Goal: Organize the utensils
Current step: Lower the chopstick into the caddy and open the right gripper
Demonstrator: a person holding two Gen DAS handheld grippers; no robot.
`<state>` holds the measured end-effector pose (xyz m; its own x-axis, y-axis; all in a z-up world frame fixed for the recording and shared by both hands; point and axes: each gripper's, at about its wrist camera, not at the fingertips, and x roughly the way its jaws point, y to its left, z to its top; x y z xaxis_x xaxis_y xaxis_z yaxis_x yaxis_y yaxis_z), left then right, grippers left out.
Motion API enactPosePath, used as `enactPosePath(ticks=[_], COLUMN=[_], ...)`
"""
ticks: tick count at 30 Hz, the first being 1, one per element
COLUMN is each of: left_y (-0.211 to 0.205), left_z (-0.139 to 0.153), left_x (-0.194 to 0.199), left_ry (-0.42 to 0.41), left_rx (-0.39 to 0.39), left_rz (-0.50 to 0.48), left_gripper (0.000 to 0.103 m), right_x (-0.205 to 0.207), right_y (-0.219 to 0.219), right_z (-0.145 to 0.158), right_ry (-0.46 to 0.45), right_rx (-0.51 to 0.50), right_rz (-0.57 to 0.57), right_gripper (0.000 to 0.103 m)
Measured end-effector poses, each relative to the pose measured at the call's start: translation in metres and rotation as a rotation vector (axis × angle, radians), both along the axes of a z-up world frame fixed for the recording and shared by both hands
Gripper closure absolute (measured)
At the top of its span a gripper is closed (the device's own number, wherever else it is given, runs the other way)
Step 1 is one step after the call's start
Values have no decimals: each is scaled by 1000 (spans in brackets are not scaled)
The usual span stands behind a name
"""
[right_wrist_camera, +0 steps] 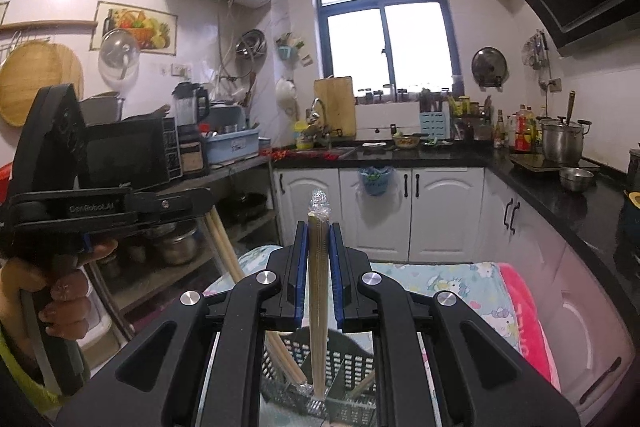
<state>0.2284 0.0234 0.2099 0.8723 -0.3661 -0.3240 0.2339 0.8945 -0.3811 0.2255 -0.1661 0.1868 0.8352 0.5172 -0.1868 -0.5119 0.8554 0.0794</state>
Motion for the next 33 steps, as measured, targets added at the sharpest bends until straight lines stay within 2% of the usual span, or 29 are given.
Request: enactPosePath(ticks=[7, 16, 33], left_y=[2, 8, 2], left_z=[-11, -32, -61], left_x=[13, 25, 22], left_ry=[-3, 18, 9], left_rx=[20, 18, 33], left_rz=[33, 57, 39], left_gripper=[101, 101, 101], right_x=[16, 36, 39], right_y=[2, -3, -2], right_z=[-8, -30, -64], right_ry=[-6, 40, 81], right_rx=[-12, 27, 21], right_rz=[-42, -75, -113], right_gripper=[92, 92, 92])
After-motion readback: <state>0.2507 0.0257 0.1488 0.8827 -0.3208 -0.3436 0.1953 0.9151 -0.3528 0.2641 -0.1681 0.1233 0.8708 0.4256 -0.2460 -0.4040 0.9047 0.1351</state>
